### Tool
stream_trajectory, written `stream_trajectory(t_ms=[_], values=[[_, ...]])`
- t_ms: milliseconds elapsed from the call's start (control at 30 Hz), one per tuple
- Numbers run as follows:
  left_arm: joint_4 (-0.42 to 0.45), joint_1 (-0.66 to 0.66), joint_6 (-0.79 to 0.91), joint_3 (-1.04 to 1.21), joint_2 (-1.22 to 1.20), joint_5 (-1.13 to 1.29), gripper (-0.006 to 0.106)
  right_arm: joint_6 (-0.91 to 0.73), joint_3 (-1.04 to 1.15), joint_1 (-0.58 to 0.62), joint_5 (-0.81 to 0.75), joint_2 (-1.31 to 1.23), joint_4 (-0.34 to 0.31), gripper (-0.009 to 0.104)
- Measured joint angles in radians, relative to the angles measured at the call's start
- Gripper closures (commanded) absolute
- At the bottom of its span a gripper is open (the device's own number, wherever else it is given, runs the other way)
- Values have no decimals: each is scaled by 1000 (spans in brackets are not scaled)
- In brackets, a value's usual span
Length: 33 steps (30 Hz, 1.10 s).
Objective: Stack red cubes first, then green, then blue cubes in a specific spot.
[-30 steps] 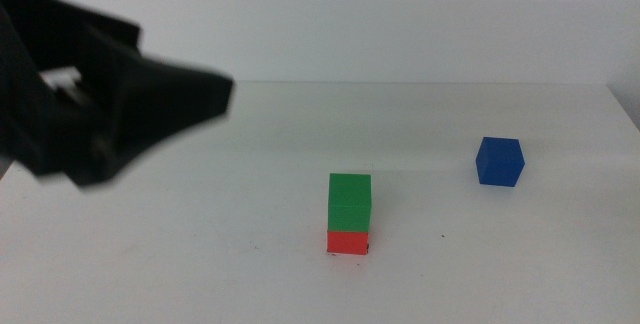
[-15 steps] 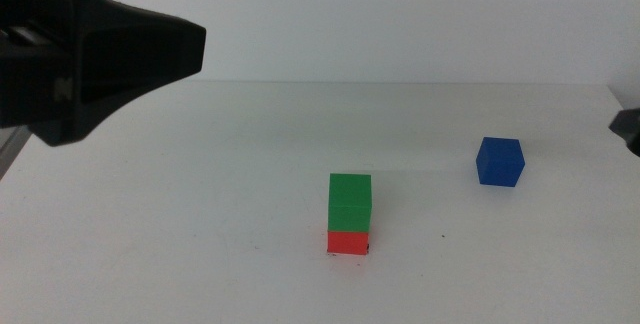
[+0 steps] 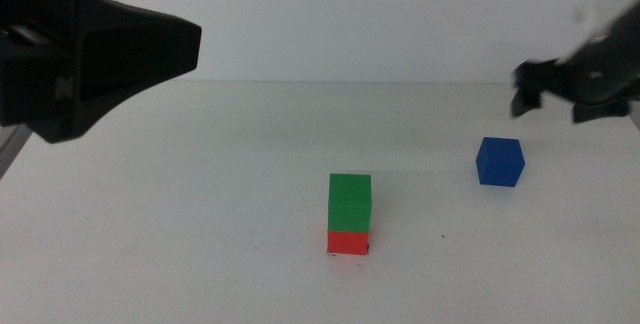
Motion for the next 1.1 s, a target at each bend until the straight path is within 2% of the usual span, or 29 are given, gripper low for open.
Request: stream_trajectory(t_ms=[133,300,367,467,533,600,667,767,900,1100], values=[[0,0,0,0,0,5,7,78,-144,55,122,184,-107,7],[3,0,0,0,0,8,7,101,-208,69,137,307,-119,8],[7,0,0,0,0,8,7,105,-212,72,130,337,-121,15],[16,0,0,0,0,8,7,108,-214,74,105,374,-121,49],[20,0,0,0,0,8,7,113,-216,75,95,383,-121,79],[21,0,0,0,0,8,7,117,-216,75,95,380,-126,97],[21,0,0,0,0,8,7,149,-216,82,115,371,-154,96],[21,0,0,0,0,20,7,212,-216,120,166,310,-235,95],[21,0,-27,0,0,71,7,319,-214,239,225,174,-304,95],[31,0,-22,0,0,108,7,511,-203,466,299,82,-327,95]])
